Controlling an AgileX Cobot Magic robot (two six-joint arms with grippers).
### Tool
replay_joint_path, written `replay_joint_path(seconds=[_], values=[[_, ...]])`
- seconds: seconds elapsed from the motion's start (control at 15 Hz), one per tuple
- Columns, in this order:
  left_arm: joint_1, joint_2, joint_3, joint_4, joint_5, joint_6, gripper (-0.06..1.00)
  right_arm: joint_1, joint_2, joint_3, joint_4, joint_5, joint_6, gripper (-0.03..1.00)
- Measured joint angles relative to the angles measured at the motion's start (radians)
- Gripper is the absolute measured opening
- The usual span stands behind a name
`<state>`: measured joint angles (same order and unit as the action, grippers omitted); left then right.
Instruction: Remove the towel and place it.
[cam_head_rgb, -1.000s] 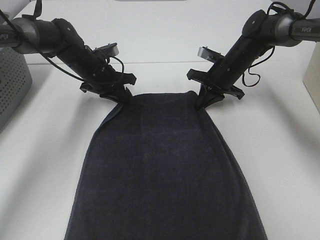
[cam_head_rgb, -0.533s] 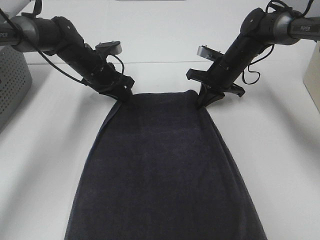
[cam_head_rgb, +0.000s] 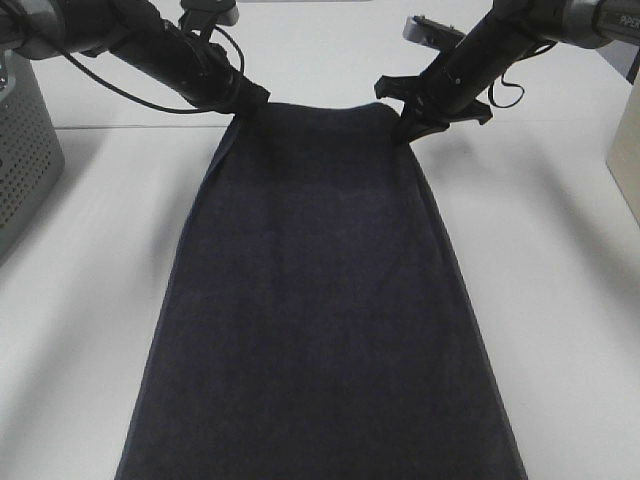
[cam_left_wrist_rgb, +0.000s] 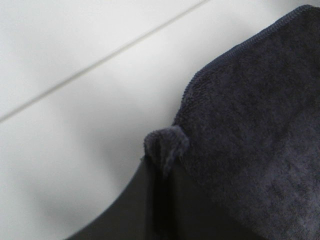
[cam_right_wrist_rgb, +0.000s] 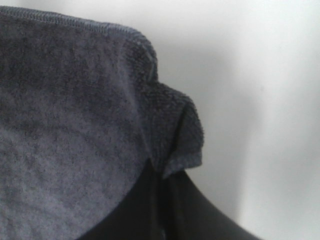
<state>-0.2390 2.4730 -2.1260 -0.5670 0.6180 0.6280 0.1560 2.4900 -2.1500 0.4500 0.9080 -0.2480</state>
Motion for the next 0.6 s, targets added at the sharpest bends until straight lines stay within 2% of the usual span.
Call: replay_joint_path(seconds=[0.27, 0.6], values=[[0.0, 0.0, -0.008, 0.005, -0.118, 0.025, 0.03, 0.0, 0.0, -0.051, 0.001, -0.134, -0.035, 0.01], [0.0, 0.003, -0.009, 0.005, -0.227, 0.091, 0.03, 0.0, 0.001, -0.051, 0.002, -0.23, -0.052, 0.01]])
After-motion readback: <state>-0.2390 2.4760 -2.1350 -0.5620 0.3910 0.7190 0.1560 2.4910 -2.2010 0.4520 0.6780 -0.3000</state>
